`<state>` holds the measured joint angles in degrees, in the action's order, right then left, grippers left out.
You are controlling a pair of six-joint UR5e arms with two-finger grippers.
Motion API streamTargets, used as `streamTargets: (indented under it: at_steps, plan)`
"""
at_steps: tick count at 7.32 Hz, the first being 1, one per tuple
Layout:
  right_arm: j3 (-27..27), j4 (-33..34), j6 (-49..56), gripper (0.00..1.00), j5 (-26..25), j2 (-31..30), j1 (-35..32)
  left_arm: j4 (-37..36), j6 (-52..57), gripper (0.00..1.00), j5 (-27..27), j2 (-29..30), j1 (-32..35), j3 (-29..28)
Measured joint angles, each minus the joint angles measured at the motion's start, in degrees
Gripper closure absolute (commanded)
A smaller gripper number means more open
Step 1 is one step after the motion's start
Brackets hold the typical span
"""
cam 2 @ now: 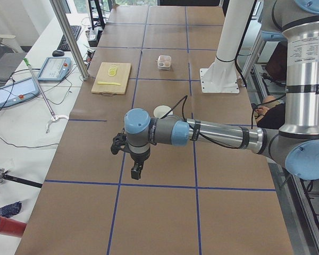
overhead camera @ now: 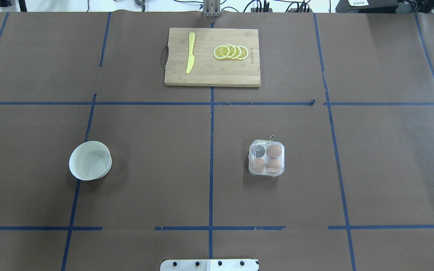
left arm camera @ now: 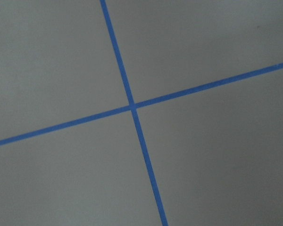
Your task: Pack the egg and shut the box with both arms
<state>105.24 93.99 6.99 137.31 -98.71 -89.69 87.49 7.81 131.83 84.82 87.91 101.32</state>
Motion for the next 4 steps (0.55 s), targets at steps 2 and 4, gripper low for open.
streamTargets:
  at_steps: [2, 4]
  plan:
    - [-0.52, 0.05, -0.69, 0.00, -0.73, 0.61, 0.70, 0.29, 0.30, 0.00, 0.21, -0.65, 0.17, 0.54]
    - [-1.77, -0.02, -2.49, 0.00, -2.78, 1.42, 0.99, 0.15, 0.15, 0.00, 0.20, -0.40, 0.64, 3.24]
